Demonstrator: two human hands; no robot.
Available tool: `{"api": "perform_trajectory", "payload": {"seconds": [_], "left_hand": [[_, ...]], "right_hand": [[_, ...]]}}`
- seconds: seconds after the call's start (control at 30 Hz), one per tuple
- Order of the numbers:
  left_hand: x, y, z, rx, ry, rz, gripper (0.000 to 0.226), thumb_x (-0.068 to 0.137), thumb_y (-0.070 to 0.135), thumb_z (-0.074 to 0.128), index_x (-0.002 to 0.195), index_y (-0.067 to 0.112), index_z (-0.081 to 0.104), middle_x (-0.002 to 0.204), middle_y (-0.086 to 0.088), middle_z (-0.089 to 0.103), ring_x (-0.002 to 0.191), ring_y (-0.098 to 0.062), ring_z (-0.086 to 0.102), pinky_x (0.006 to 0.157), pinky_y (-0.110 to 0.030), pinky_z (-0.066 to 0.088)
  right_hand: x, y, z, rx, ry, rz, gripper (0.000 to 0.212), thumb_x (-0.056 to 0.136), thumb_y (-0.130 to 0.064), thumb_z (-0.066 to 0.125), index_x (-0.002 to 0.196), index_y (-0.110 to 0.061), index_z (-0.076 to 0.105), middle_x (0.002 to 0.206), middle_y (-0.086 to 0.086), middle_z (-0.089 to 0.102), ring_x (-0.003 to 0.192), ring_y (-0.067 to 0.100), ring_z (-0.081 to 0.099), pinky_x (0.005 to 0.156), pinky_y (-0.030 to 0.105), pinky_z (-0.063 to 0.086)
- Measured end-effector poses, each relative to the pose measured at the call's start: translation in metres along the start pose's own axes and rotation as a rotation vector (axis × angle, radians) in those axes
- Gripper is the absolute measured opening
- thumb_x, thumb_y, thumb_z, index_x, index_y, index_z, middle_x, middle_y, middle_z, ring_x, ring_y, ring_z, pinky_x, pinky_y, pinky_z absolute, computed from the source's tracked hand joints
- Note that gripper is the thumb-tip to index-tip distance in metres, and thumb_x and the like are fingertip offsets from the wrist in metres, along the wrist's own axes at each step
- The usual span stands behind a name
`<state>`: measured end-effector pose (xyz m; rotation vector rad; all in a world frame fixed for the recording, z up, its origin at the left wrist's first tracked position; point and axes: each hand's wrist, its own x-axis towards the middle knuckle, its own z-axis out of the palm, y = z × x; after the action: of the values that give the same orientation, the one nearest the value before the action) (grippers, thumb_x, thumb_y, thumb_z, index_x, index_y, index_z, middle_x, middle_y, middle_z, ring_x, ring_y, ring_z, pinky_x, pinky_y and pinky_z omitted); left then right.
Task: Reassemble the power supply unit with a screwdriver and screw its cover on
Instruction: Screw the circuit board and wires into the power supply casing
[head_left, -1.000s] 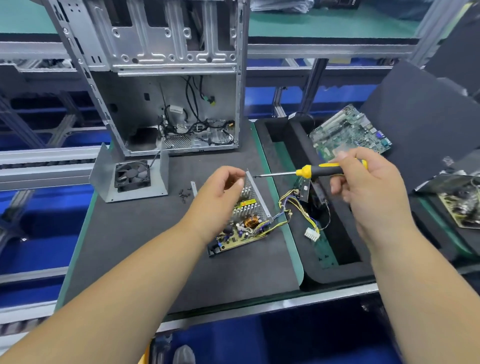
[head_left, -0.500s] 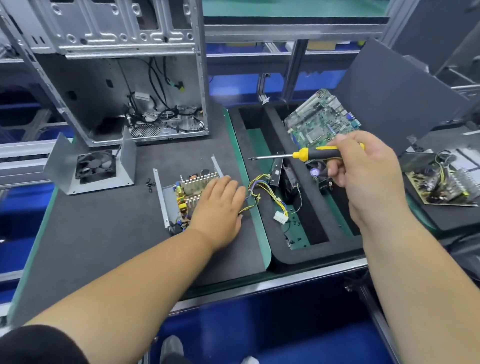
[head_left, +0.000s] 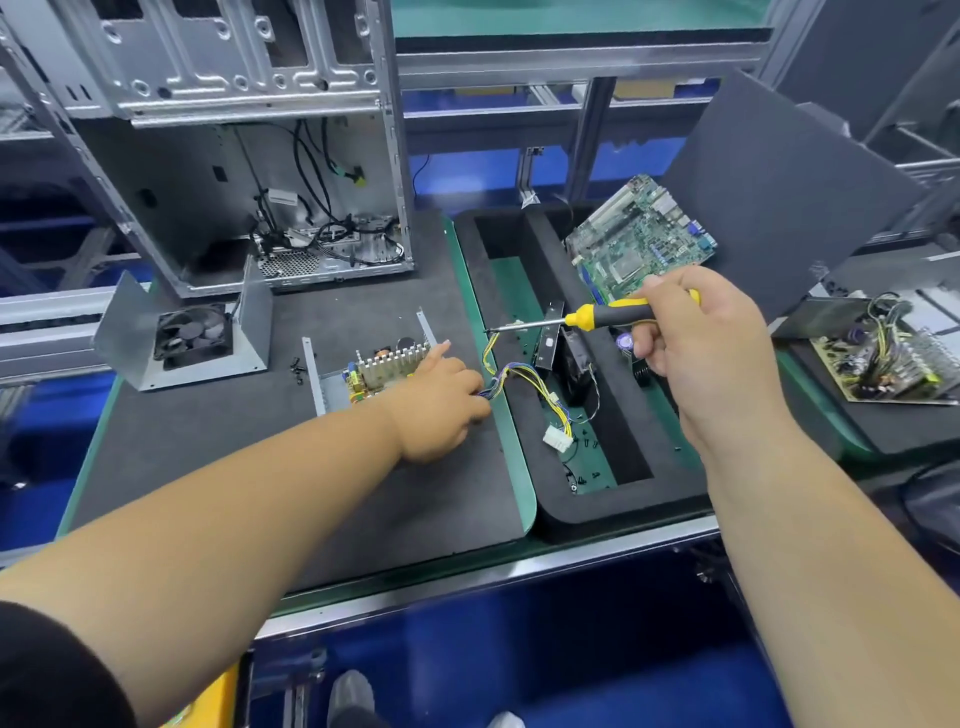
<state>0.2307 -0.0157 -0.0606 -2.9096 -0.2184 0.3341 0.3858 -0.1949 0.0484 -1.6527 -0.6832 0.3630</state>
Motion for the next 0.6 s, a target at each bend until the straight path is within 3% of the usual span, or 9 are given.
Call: {"api": "perform_trajectory", "payload": {"seconds": [0.13,0.23,0.3,0.33,0.4,0.47,0.6], "left_hand": [[-0.003,-0.017,-0.007,-0.038,0.007,0.110,0.035,0.094,0.029,0.047,0.128,0.022,0.053,0.137,-0.004,0.044,0.121,-0.026,0.044,0.121,-0.041,0.009],[-0.005,-0.030,-0.009,-0.093,0.000,0.193,0.048,0.088,0.035,0.057,0.134,0.023,0.049,0.143,-0.004,0.039,0.125,-0.026,0.041,0.109,-0.037,0.032],[-0.007,-0.039,-0.008,-0.169,0.006,0.218,0.058,0.082,0.034,0.066,0.137,0.025,0.047,0.146,-0.004,0.035,0.131,-0.025,0.036,0.105,-0.037,0.037],[-0.008,-0.043,-0.007,-0.166,0.022,0.234,0.064,0.080,0.036,0.069,0.138,0.026,0.046,0.148,-0.004,0.034,0.135,-0.025,0.033,0.109,-0.039,0.035],[-0.009,-0.048,-0.002,-0.064,0.060,0.260,0.075,0.077,0.044,0.071,0.143,0.026,0.041,0.152,-0.004,0.031,0.144,-0.025,0.020,0.121,-0.047,0.013],[-0.009,-0.049,0.006,-0.011,0.086,0.248,0.082,0.076,0.052,0.069,0.147,0.027,0.037,0.155,-0.003,0.028,0.149,-0.027,0.009,0.120,-0.051,-0.005],[-0.011,-0.044,0.015,-0.235,0.247,0.253,0.075,0.072,0.043,0.079,0.137,0.013,0.053,0.144,-0.012,0.045,0.143,-0.033,0.029,0.119,-0.055,0.010]], "right_hand": [[-0.003,0.005,-0.001,-0.038,-0.013,-0.014,0.021,0.082,-0.036,0.053,0.072,-0.019,0.059,0.050,-0.002,0.054,0.052,0.018,0.038,0.052,0.030,0.031],[-0.007,0.010,0.001,-0.072,-0.027,-0.020,0.028,0.079,-0.038,0.052,0.075,-0.011,0.057,0.049,-0.003,0.054,0.053,0.020,0.038,0.053,0.031,0.031],[-0.009,0.011,0.003,-0.070,-0.040,-0.014,0.027,0.078,-0.037,0.052,0.075,-0.011,0.056,0.048,-0.003,0.052,0.053,0.020,0.039,0.052,0.030,0.031],[-0.009,0.012,0.005,-0.075,-0.048,-0.015,0.024,0.079,-0.035,0.052,0.074,-0.012,0.056,0.047,-0.003,0.051,0.052,0.019,0.040,0.051,0.028,0.031],[-0.011,0.012,0.010,-0.112,-0.062,-0.024,0.021,0.081,-0.033,0.052,0.074,-0.014,0.056,0.047,-0.003,0.050,0.048,0.014,0.038,0.046,0.022,0.031],[-0.012,0.012,0.015,-0.149,-0.070,-0.034,0.020,0.082,-0.033,0.051,0.073,-0.015,0.057,0.047,-0.002,0.051,0.046,0.011,0.037,0.043,0.019,0.031],[-0.014,0.011,0.023,-0.175,-0.070,-0.037,0.017,0.081,-0.028,0.052,0.072,-0.014,0.057,0.047,-0.004,0.052,0.045,0.009,0.037,0.041,0.016,0.031]]}}
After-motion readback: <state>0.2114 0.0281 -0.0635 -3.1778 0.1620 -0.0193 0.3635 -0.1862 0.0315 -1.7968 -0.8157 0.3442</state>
